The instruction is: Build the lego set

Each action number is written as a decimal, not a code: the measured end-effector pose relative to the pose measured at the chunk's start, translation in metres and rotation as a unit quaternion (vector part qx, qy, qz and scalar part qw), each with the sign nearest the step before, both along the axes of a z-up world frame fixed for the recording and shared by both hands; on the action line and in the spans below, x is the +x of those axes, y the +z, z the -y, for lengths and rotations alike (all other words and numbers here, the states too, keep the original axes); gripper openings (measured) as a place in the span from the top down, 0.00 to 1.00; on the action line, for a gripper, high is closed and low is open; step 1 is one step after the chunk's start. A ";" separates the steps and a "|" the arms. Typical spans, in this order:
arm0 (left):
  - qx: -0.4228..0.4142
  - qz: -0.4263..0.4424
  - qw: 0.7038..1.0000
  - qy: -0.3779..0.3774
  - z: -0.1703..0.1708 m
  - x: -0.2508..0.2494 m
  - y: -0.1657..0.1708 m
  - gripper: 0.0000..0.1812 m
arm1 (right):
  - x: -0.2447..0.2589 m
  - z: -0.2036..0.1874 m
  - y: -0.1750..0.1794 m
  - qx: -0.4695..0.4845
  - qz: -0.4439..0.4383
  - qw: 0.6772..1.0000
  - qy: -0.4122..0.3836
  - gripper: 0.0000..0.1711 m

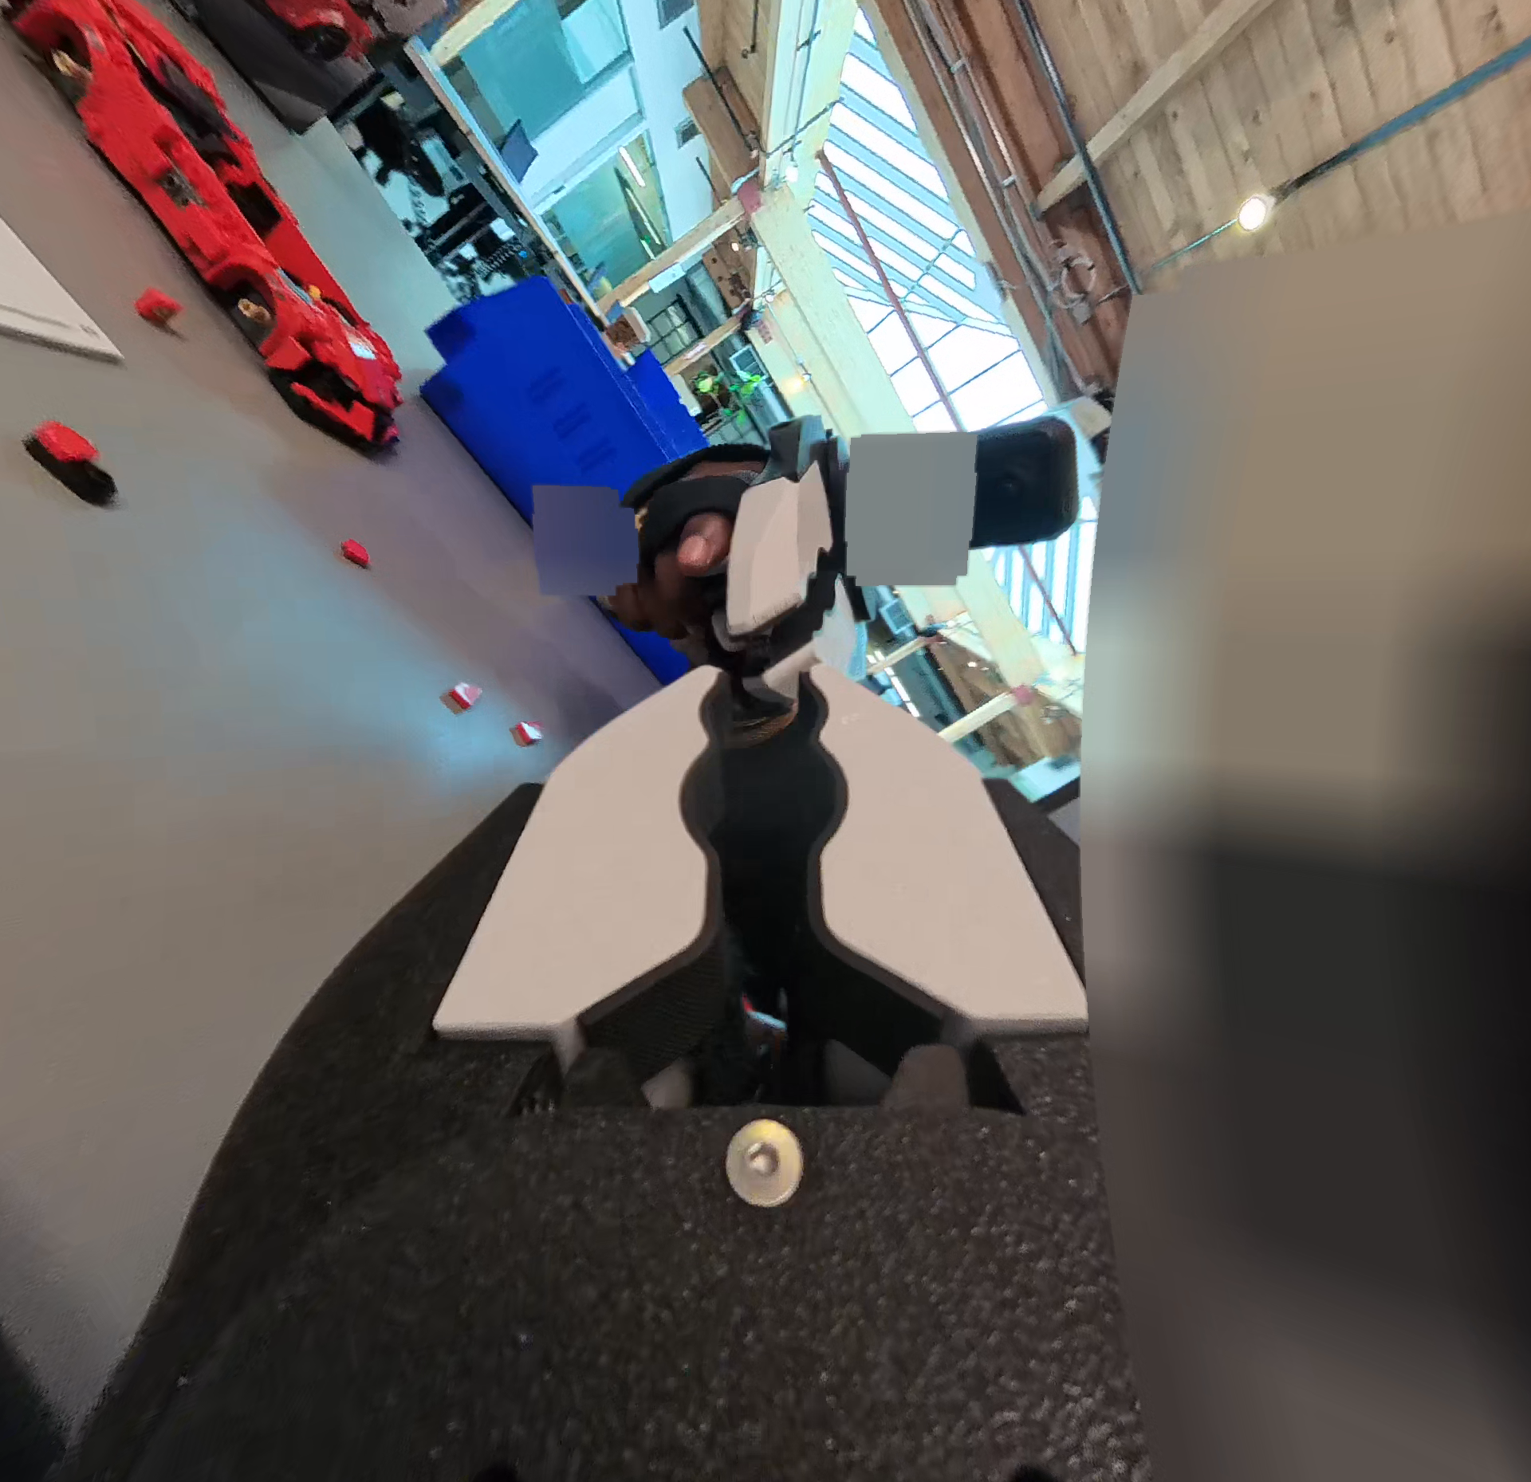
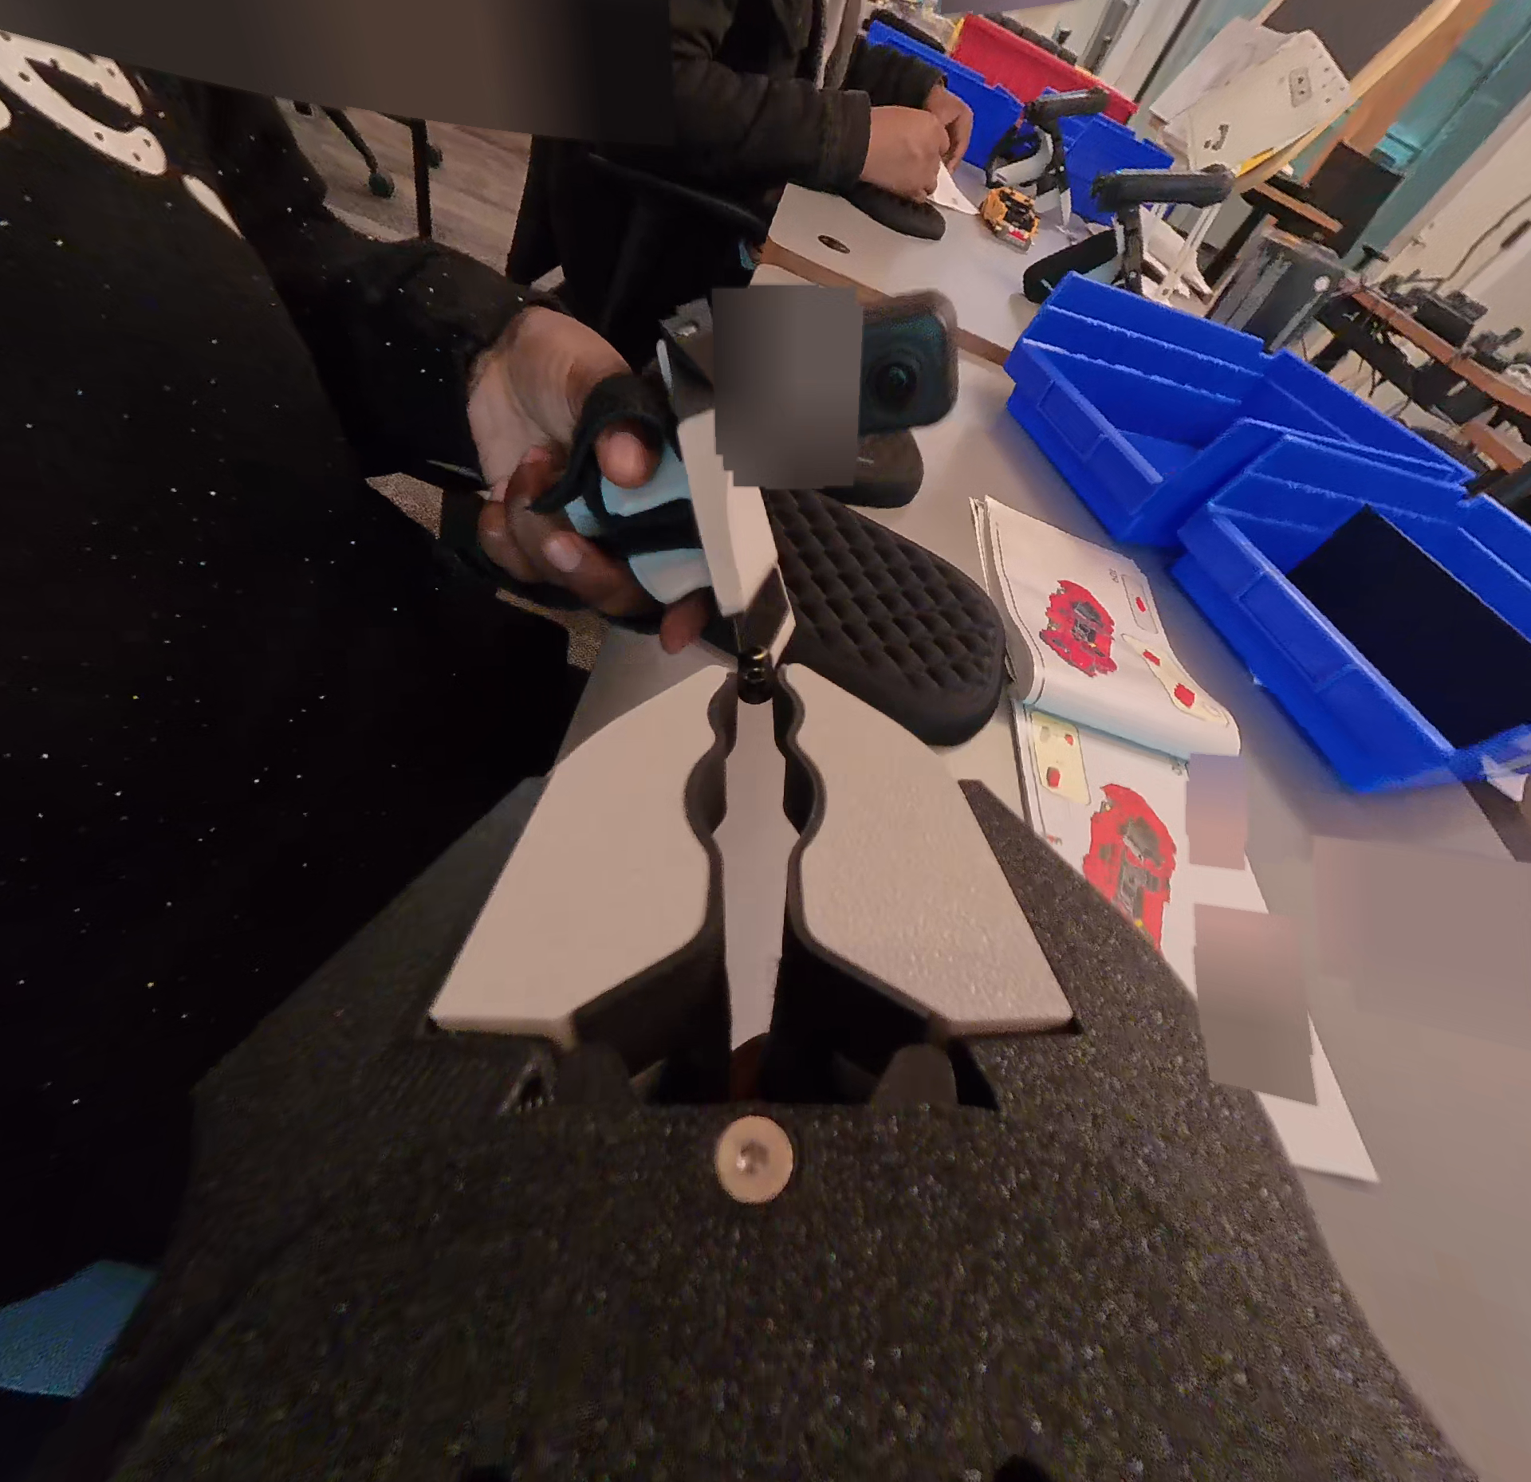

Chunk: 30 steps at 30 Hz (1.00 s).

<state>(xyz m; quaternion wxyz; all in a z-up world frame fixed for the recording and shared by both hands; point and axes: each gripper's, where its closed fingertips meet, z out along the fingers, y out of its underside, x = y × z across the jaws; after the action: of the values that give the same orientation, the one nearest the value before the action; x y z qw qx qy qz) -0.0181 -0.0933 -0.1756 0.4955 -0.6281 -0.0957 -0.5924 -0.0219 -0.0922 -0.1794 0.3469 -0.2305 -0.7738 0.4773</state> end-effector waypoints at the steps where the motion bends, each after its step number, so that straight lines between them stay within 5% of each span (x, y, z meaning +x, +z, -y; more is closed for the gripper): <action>1: 0.003 -0.015 1.000 0.007 -0.001 -0.002 0.000 0.89 | 0.001 -0.005 0.000 -0.005 0.003 1.000 -0.006 0.95; 7: 0.025 -0.192 0.980 0.054 -0.003 -0.020 -0.006 0.85 | -0.004 -0.033 -0.028 -0.028 0.098 0.993 -0.061 0.95; 14: 0.026 -0.425 0.903 0.061 0.005 -0.033 -0.031 0.85 | -0.009 -0.028 -0.075 -0.007 0.228 0.970 -0.085 0.95; 21: 0.005 -0.470 0.882 0.035 0.003 -0.027 -0.050 0.85 | -0.004 -0.027 -0.101 0.014 0.294 0.951 -0.092 0.94; 30: -0.004 -0.477 0.879 0.013 0.004 -0.023 -0.059 0.87 | -0.003 -0.035 -0.087 0.012 0.278 0.955 -0.107 0.80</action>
<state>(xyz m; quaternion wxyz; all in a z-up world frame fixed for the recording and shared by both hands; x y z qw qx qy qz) -0.0406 -0.0977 -0.2342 0.4858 -0.8356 0.1416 -0.2139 -0.0246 -0.0573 -0.2659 0.1700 -0.4310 -0.8160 0.3457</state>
